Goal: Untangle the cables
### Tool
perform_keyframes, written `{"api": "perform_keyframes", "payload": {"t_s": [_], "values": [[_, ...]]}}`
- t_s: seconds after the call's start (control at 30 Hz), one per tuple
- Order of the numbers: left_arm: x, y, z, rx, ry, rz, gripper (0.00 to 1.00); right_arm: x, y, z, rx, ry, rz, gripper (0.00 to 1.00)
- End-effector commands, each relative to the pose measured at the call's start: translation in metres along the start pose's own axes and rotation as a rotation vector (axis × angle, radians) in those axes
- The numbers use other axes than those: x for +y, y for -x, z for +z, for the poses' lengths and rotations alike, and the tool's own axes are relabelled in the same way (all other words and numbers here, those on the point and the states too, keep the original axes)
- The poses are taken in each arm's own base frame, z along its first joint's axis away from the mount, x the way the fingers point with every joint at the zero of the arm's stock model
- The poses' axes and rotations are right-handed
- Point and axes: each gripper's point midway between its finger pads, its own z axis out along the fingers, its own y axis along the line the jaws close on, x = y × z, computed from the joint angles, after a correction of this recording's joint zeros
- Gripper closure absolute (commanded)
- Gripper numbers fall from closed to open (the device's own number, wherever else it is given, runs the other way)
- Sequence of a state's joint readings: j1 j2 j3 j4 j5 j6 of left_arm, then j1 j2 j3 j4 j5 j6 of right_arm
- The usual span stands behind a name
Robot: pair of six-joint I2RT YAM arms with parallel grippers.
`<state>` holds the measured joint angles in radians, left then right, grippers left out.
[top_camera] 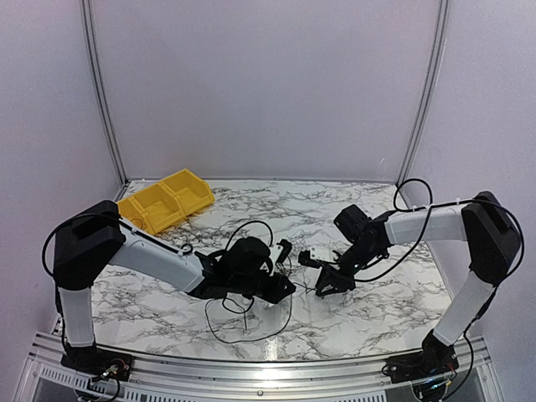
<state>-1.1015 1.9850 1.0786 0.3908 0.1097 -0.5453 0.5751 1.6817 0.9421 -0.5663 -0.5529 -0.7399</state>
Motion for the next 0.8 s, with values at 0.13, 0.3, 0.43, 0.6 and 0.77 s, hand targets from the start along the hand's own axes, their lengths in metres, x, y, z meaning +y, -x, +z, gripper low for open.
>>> {"api": "perform_keyframes", "payload": {"t_s": [0.13, 0.3, 0.43, 0.6, 0.77], "values": [[0.002, 0.0, 0.007, -0.001, -0.031, -0.024, 0.94, -0.003, 0.024, -0.011, -0.069, -0.019, -0.044, 0.75], [0.003, 0.0, 0.006, 0.001, -0.035, -0.029, 0.96, -0.003, 0.025, -0.011, -0.071, -0.019, -0.043, 0.85], [0.004, -0.001, 0.006, 0.0, -0.036, -0.032, 1.0, -0.004, 0.027, -0.013, -0.076, -0.024, -0.044, 0.97], [0.009, -0.001, 0.004, -0.004, -0.024, -0.05, 1.0, -0.007, 0.033, -0.027, -0.101, -0.044, -0.038, 1.0], [0.021, -0.005, -0.004, -0.008, 0.006, -0.071, 1.0, -0.022, 0.04, -0.068, -0.208, -0.047, 0.012, 1.0]]}}
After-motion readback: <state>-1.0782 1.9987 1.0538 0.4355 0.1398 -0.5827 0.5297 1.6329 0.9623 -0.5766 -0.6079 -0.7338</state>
